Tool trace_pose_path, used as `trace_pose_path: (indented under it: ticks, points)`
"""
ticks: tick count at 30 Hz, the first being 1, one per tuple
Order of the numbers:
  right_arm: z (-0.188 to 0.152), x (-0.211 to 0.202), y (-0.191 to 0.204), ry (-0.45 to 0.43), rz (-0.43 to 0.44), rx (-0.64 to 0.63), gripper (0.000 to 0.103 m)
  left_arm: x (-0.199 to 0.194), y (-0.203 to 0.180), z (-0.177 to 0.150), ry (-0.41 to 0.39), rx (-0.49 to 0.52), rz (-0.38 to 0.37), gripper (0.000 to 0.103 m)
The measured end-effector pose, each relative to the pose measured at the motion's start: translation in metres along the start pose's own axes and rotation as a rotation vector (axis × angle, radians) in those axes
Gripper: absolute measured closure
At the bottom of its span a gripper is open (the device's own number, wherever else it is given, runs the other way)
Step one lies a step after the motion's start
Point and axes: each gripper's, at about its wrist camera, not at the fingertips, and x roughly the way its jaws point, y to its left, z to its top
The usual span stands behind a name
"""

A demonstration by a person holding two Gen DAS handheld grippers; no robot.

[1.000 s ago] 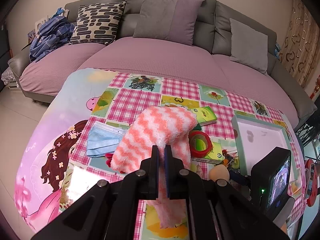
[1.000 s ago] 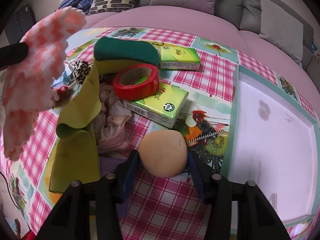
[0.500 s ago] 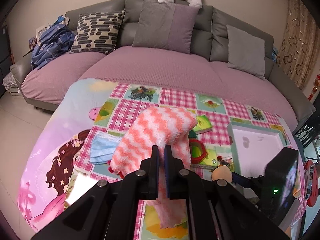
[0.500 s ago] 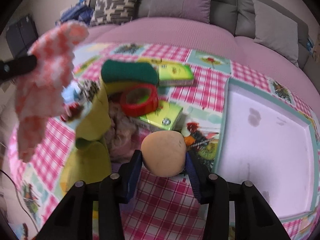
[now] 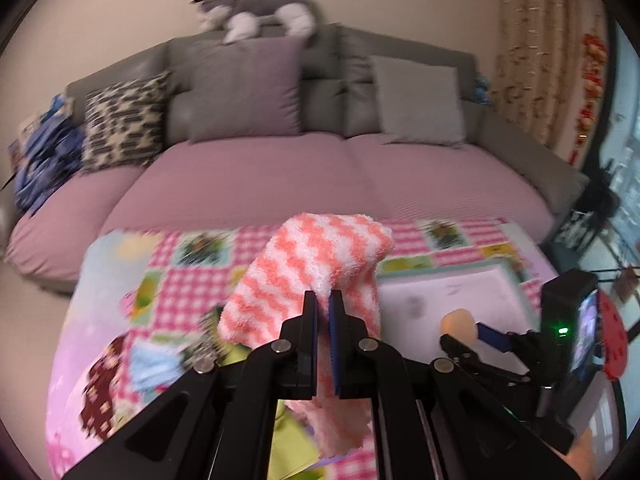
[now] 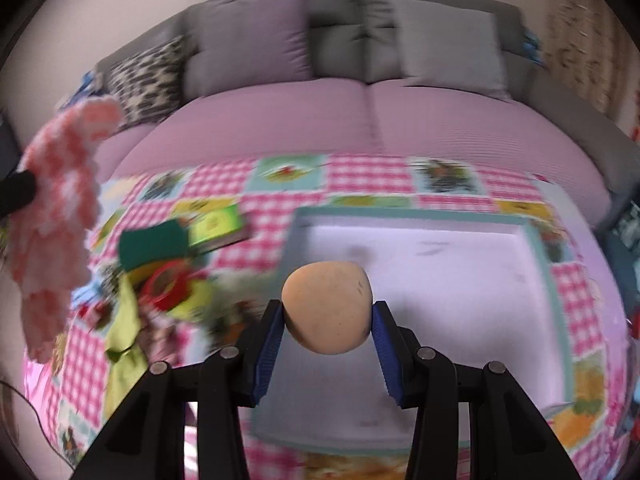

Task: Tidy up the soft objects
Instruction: 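Carry towel and puff into the white tray and open both tools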

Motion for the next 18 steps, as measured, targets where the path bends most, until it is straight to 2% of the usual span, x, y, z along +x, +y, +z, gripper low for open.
trace_pose_path:
  ticks: [5, 10, 14, 18]
  points:
    - [0.006, -0.004, -0.054, -0.015, -0.113, 0.090, 0.055, 0.014, -0.051, 0.024, -0.025, 0.085, -0.085, 0.098]
    - [0.005, 0.005, -0.105, 0.001, -0.168, 0.181, 0.055, 0.042, -0.092, 0.033, -0.011, 0.124, -0.175, 0.098]
    - [0.001, 0.020, -0.134, 0.026, -0.196, 0.237, 0.055, 0.076, -0.115, 0.025, 0.007, 0.140, -0.200, 0.098]
    - [-0.006, 0.035, -0.147, 0.050, -0.226, 0.250, 0.055, 0.127, -0.126, 0.007, 0.079, 0.107, -0.225, 0.098]
